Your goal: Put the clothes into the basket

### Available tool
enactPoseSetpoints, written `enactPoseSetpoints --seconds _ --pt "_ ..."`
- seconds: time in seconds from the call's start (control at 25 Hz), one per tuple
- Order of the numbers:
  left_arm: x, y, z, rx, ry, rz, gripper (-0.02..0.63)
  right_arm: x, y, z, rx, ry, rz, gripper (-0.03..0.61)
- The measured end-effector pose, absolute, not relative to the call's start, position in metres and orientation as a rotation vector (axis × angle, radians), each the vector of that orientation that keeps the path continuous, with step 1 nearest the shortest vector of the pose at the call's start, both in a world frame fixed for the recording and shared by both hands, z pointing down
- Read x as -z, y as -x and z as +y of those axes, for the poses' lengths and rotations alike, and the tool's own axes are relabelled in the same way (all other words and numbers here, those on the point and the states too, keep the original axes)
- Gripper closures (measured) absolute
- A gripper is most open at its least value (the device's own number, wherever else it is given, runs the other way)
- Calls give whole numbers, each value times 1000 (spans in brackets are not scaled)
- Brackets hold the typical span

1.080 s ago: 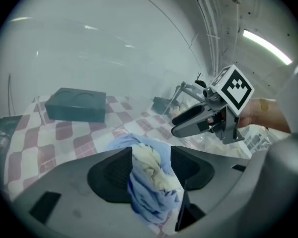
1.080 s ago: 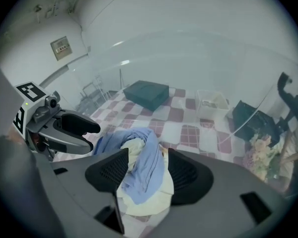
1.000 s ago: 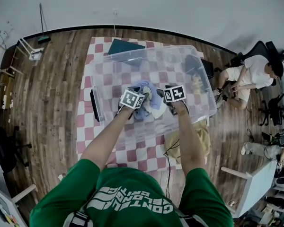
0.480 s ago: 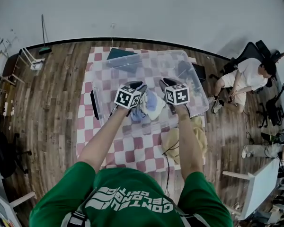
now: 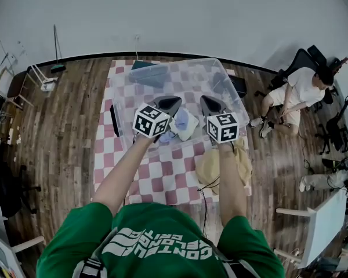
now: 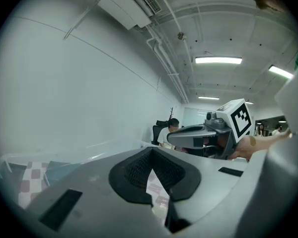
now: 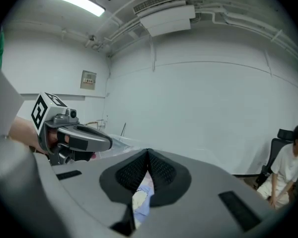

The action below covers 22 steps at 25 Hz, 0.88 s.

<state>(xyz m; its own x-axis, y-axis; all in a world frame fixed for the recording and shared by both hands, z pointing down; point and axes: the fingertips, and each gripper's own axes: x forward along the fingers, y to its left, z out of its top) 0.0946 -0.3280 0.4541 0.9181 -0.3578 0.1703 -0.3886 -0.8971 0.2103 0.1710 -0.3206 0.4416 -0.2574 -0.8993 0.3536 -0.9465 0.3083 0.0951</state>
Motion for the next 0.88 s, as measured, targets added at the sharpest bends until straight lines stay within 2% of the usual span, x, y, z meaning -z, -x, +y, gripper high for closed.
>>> enactPoseSetpoints --seconds 0.88 --pt "-448 -199 -135 -177 -2983 -283 611 -436 -255 -110 -187 -1901 -2162 571"
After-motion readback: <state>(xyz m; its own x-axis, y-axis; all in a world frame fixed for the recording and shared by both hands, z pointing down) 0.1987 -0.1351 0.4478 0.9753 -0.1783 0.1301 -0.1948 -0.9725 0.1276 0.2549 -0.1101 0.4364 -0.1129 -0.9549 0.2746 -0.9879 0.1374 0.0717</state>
